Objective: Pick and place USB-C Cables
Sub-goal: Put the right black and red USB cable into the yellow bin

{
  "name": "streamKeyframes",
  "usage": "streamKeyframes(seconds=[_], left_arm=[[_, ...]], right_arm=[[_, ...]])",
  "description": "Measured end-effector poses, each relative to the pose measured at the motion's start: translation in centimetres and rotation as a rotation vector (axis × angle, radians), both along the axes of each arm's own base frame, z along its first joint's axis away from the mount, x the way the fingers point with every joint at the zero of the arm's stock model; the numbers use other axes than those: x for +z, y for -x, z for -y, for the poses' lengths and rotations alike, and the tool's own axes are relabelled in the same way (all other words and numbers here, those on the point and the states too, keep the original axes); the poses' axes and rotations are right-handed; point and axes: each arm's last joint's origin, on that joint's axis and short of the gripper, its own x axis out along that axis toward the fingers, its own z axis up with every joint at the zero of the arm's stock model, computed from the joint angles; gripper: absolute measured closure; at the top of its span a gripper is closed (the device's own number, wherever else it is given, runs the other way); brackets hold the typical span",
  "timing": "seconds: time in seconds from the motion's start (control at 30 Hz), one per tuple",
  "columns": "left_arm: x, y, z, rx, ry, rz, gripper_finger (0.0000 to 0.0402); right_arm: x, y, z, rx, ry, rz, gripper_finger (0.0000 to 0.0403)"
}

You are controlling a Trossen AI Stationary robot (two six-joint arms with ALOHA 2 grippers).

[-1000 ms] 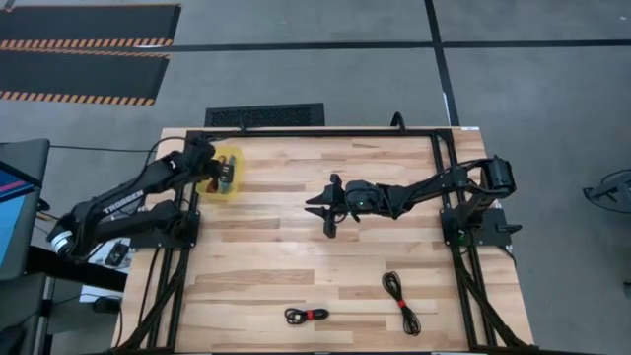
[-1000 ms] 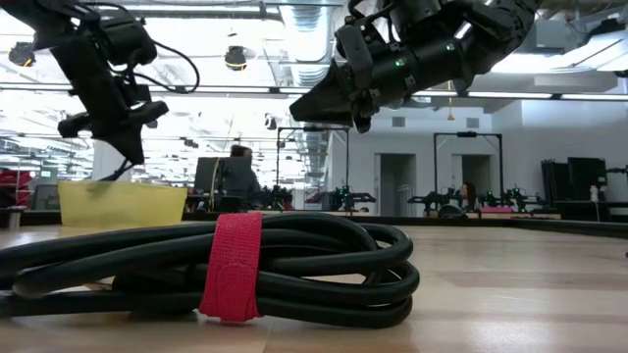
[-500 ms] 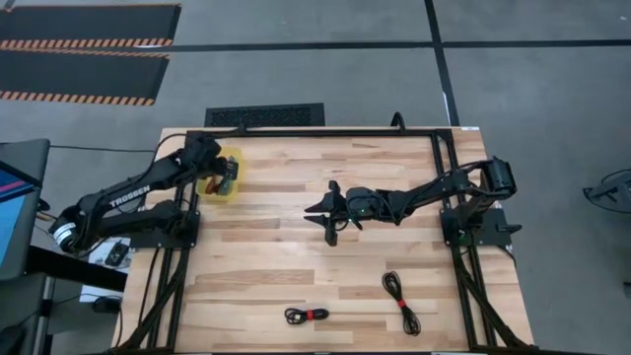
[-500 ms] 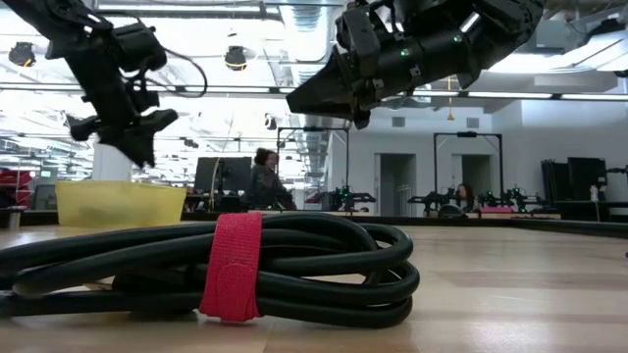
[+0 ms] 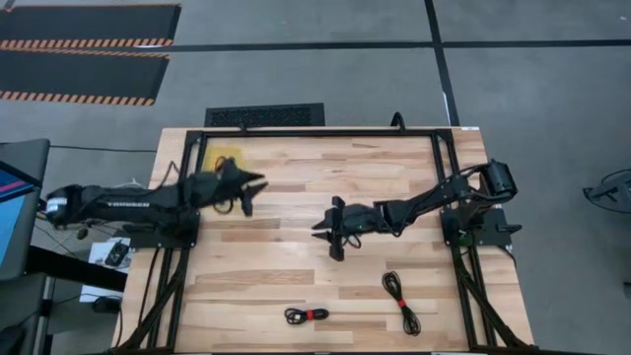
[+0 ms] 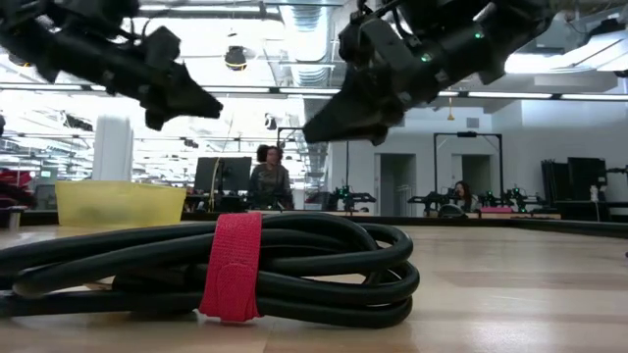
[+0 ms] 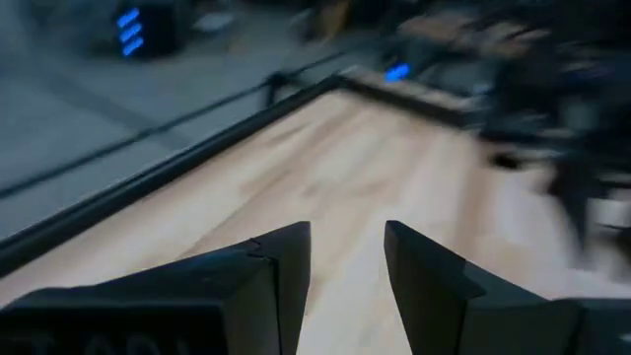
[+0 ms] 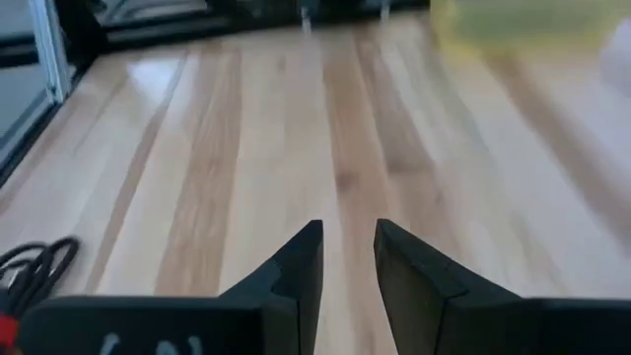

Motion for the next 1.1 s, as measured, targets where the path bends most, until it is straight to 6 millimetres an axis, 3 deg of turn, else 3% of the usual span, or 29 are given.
streamKeyframes(seconds=[0.13,0.3,0.53,0.63,0.73,0.97,1.1], left_arm=[[-1.4,0.2,2.5,-0.124,-0.091,0.17,0.0282],[-2.2,0.4,3.8,-0.183,-0.172,0.277,0.0282],[-1.2,-1.8,4.3,-0.261,-0.281,0.286,0.0282],[-1.2,-3.6,4.5,-0.311,-0.283,0.252,0.0282],[-1.5,-5.5,4.8,-0.37,-0.261,0.217,0.0282],[-2.3,-9.1,5.4,-0.412,-0.259,0.152,0.0282],[-2.1,-10.1,5.4,-0.414,-0.262,0.148,0.0282]], right_arm=[[-1.5,1.2,-0.8,-0.094,-0.075,-0.182,0.0284],[-2.6,4.0,-1.0,-0.293,-0.192,-0.521,0.0284],[0.9,8.3,-3.7,-0.444,-0.213,-0.816,0.0284],[3.1,9.9,-5.2,-0.49,-0.291,-0.835,0.0282],[4.0,11.1,-7.3,-0.453,-0.41,-0.86,0.0266],[3.4,14.0,-13.0,-0.512,-0.619,-1.006,0.0183],[2.1,15.4,-16.0,-0.564,-0.651,-1.038,0.0165]])
